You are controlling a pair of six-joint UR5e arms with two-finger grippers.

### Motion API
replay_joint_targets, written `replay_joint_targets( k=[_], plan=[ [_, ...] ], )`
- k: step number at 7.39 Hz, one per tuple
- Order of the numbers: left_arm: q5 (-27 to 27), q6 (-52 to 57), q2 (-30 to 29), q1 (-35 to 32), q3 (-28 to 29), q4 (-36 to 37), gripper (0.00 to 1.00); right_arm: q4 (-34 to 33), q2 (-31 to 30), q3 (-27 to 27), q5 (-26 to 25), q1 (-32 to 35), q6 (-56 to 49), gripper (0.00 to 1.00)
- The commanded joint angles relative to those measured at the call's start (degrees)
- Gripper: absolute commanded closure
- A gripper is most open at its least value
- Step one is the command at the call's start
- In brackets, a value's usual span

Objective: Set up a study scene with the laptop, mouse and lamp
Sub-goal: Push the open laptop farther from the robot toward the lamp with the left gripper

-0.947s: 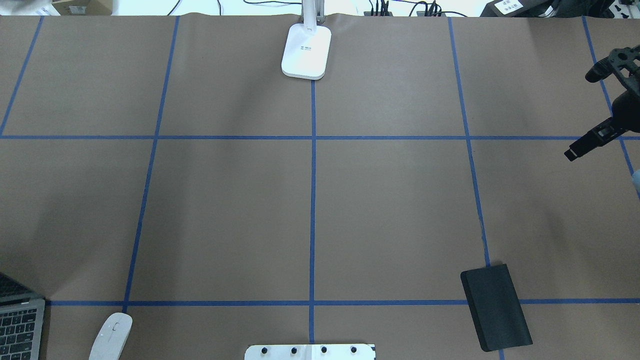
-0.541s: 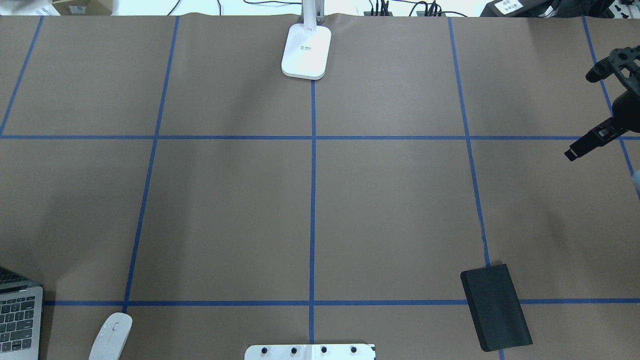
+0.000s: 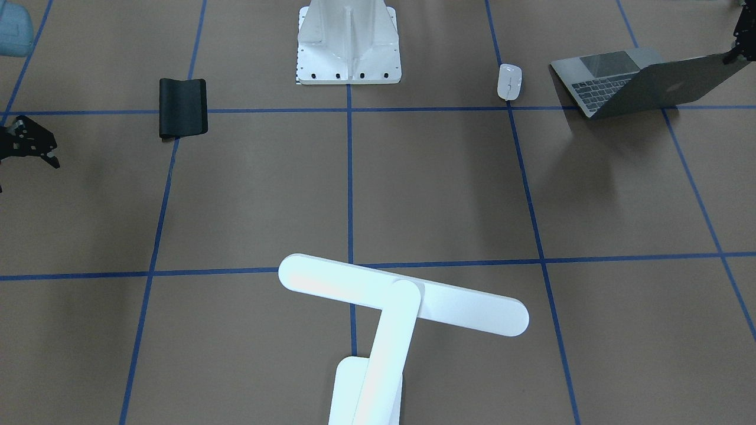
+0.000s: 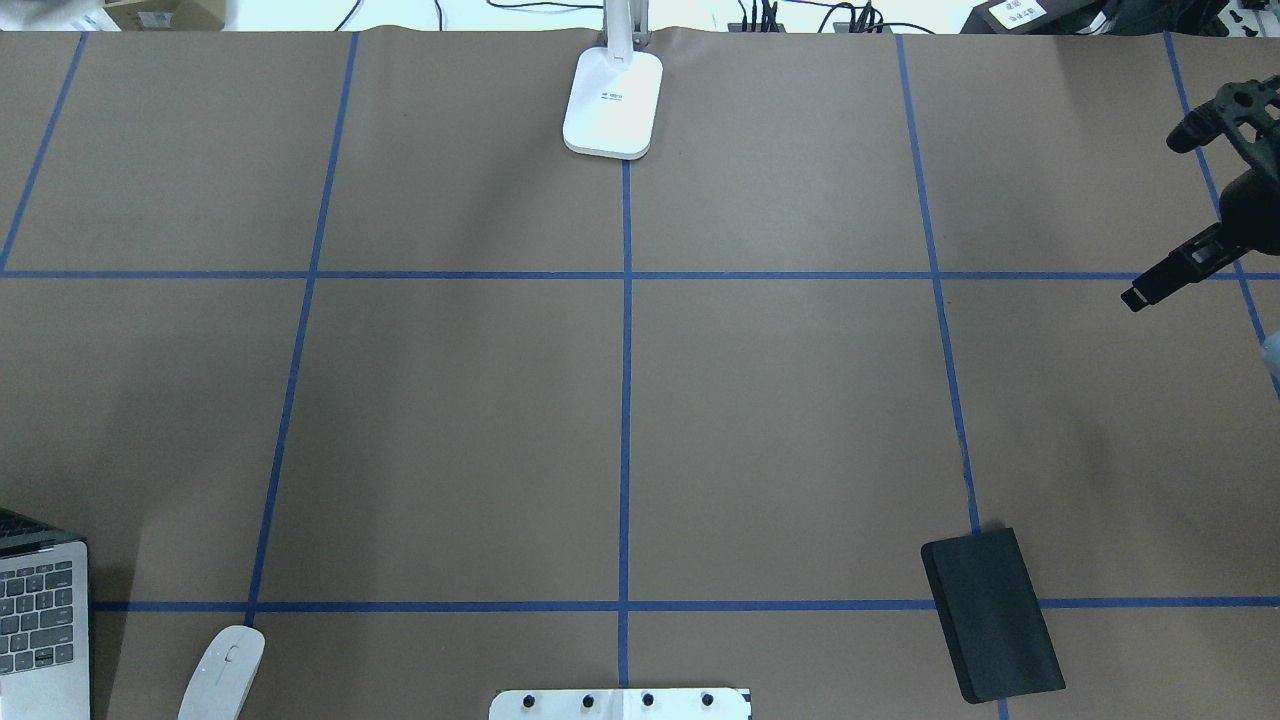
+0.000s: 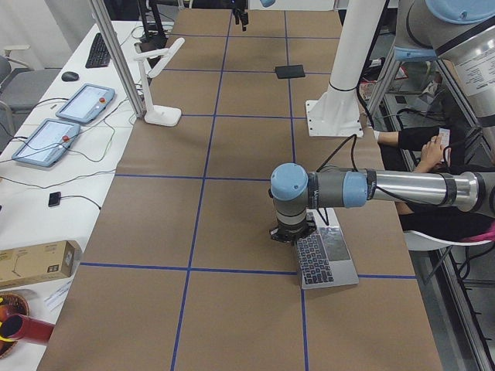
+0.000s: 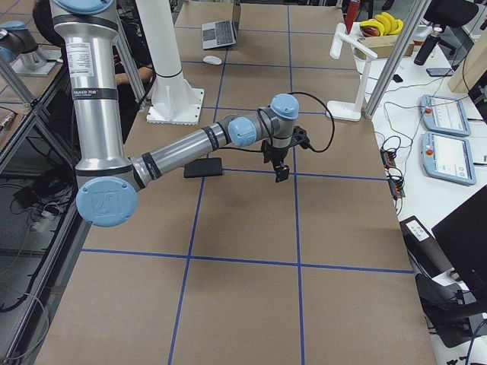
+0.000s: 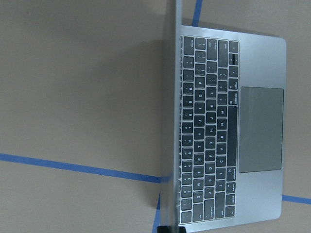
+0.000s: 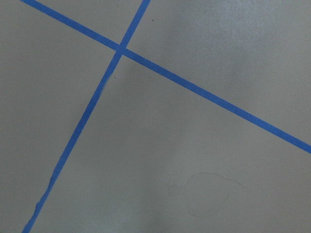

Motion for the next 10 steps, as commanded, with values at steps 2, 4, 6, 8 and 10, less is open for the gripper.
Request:
replay_joint_targets(
  k=[2,4,6,8,10],
  plan=[
    [-3.49,-0.18,-10.84,-0.1,0.66,5.7,0.96,-0.39,0.29,2.45,0.33,0.23,0.27,0.0],
    [-3.49,-0.36,-25.23,-0.02,6.17,11.7,0.96,-0.66,-3.81,5.94,0.86,0.32,1.83,0.0],
    [-3.49,-3.5,-39.48,0.25,15.39,11.72,0.96,-0.48,-7.43,9.56,1.91,0.23,7.1,0.0],
    [-2.79,-10.86,-46.89,5.75,15.78,11.63,0.96,-0.48,-7.97,9.83,2.62,0.32,8.17,0.0],
    [-1.65,-18.26,-51.48,13.83,15.96,11.11,0.96,-0.48,-8.23,10.53,2.71,0.32,9.67,0.0]
  ],
)
